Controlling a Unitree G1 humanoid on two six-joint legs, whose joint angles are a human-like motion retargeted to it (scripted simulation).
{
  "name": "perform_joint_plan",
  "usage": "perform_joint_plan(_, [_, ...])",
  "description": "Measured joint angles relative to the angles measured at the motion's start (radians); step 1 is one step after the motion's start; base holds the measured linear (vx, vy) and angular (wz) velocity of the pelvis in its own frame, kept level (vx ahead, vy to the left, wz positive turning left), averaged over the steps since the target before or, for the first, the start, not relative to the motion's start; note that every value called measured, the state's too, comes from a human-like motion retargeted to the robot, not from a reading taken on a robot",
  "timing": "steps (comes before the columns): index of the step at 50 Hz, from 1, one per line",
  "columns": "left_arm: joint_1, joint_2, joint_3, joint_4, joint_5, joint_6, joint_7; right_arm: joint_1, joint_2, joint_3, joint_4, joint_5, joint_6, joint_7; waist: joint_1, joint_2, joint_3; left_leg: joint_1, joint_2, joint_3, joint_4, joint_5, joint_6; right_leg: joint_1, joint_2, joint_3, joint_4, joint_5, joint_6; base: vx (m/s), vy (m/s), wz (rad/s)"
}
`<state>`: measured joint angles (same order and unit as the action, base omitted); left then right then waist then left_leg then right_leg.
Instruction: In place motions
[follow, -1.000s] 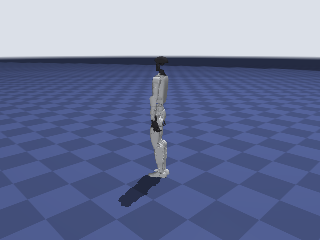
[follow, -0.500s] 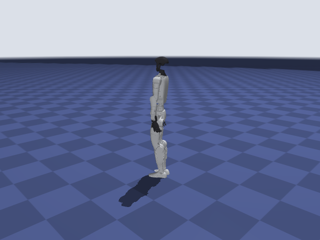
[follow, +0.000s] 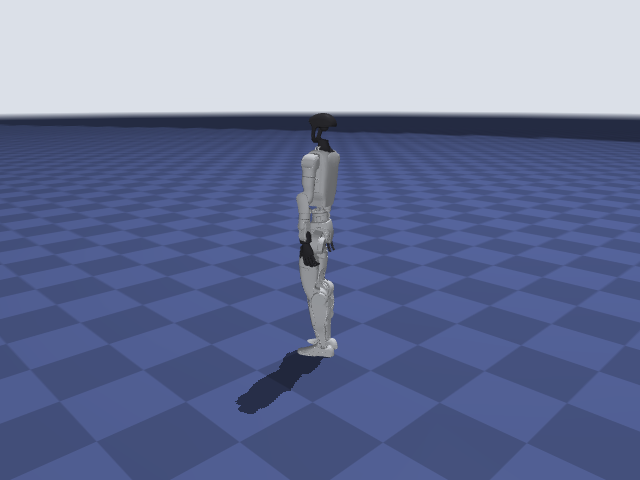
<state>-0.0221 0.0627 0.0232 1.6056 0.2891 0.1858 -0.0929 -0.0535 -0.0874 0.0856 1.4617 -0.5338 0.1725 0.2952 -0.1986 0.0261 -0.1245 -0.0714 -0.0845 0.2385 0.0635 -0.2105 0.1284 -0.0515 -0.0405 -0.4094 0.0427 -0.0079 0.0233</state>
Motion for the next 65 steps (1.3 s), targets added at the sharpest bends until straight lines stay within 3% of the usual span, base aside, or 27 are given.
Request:
perform_joint_plan(24, [-0.143, 0.070, -0.006, -0.350, -0.119, -0.014, -0.059, 0.026, -0.086, -0.124, 0.165, 0.048, 0.044, -0.068, -0.039, 0.002, 0.008, -0.021, 0.011, 0.016, 0.005, 0.006, -0.008, -0.022, 0.000, -0.004, -0.006, 0.013, 0.010, 0.06, -0.06, -0.08])
perform_joint_plan(34, [0.045, 0.016, 0.115, -0.178, -0.164, -0.032, -0.081, -0.126, -0.025, 0.004, 0.020, 0.047, -0.012, -0.011, -0.024, 0.026, 0.016, -0.002, 0.008, 0.034, -0.003, 0.005, -0.007, -0.017, -0.001, 0.013, -0.005, 0.014, 0.007, 0.04, 0.01, -0.03])
perform_joint_plan(44, [0.341, 0.109, 0.188, 0.014, 0.017, -0.015, -0.209, -0.268, 0.049, 0.128, -0.253, 0.099, -0.128, 0.079, -0.036, 0.043, 0.023, 0.008, 0.013, 0.035, -0.001, 0.011, -0.011, -0.002, 0.005, 0.018, -0.006, 0.007, 0.004, 0.04, 0.01, 0.12])
perform_joint_plan(50, [0.397, 0.125, 0.256, 0.038, -0.034, 0.000, -0.189, -0.260, 0.056, 0.129, -0.259, 0.127, -0.144, 0.062, -0.034, 0.037, 0.017, 0.006, 0.014, 0.029, 0.000, 0.021, -0.016, 0.007, 0.003, 0.004, -0.007, 0.002, 0.004, 0.00, 0.01, 0.23])
perform_joint_plan(59, [0.191, 0.061, 0.229, 0.076, -0.165, -0.021, -0.088, -0.128, 0.038, 0.081, -0.108, 0.101, -0.106, 0.014, -0.043, 0.022, 0.015, -0.004, 0.018, 0.020, 0.003, 0.021, -0.014, 0.004, 0.006, -0.011, -0.011, 0.003, 0.005, 0.00, 0.00, 0.00])
perform_joint_plan(65, [-0.050, 0.026, 0.150, -0.014, -0.214, -0.061, -0.075, 0.040, -0.036, -0.044, 0.010, 0.035, -0.106, -0.097, -0.046, 0.011, 0.014, -0.022, 0.014, -0.007, 0.014, 0.017, -0.006, 0.004, 0.007, -0.025, -0.017, 0.004, 0.007, 0.00, 0.00, 0.00])
